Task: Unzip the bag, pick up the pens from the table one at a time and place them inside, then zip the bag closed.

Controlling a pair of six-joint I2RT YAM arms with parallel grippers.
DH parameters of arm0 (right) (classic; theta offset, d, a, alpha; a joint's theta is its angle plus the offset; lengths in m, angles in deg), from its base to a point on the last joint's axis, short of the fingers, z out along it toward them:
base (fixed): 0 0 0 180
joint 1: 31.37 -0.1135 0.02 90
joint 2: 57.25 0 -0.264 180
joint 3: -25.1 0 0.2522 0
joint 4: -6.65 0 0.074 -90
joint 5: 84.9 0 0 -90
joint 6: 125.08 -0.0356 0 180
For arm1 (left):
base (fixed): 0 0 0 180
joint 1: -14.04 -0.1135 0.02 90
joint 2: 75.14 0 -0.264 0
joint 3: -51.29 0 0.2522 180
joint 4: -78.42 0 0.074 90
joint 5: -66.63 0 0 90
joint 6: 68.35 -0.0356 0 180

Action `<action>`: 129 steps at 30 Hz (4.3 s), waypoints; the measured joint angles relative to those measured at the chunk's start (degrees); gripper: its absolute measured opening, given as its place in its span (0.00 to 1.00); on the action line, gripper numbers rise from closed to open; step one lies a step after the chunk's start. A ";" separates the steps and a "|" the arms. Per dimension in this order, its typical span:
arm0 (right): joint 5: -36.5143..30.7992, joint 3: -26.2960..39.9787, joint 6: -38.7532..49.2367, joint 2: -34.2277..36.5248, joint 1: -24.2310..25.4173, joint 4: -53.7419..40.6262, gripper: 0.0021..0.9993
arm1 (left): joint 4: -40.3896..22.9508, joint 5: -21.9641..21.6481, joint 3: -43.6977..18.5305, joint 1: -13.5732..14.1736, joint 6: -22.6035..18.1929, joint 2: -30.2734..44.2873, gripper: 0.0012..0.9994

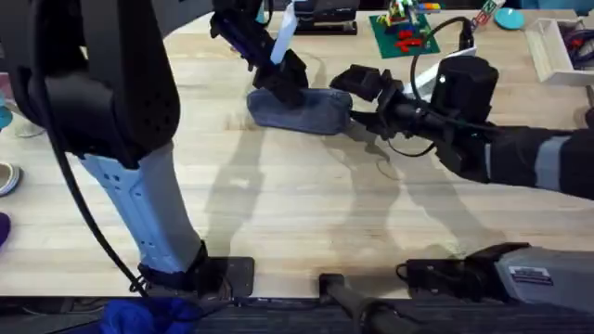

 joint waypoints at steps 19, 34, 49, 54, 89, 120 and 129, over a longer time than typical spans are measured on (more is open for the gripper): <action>-2.04 0.00 -2.17 6.45 -0.91 11.90 0.99 | 0.81 -0.18 0.00 0.00 0.00 0.00 0.04; -2.06 0.00 -2.66 7.39 -0.92 12.94 0.82 | 0.81 -0.16 0.00 -0.04 0.00 0.00 0.04; 1.67 0.00 -2.86 7.39 -1.02 20.22 0.75 | 0.96 -0.16 0.00 -0.09 0.00 0.00 0.04; 5.38 0.00 -2.84 7.39 -0.96 24.45 0.75 | 1.07 -0.16 0.00 -0.09 0.00 0.00 0.04; 8.04 10.67 26.03 -11.48 -4.70 -21.88 1.00 | 1.53 -0.13 0.00 -0.09 0.83 0.00 0.04; -54.54 24.35 24.12 -14.53 -28.82 -50.19 1.00 | 1.90 -0.13 0.02 -0.09 1.05 0.00 0.04; -51.32 24.35 22.21 -11.57 -29.07 -50.33 1.00 | 1.90 -0.15 0.02 -0.09 1.05 0.00 0.04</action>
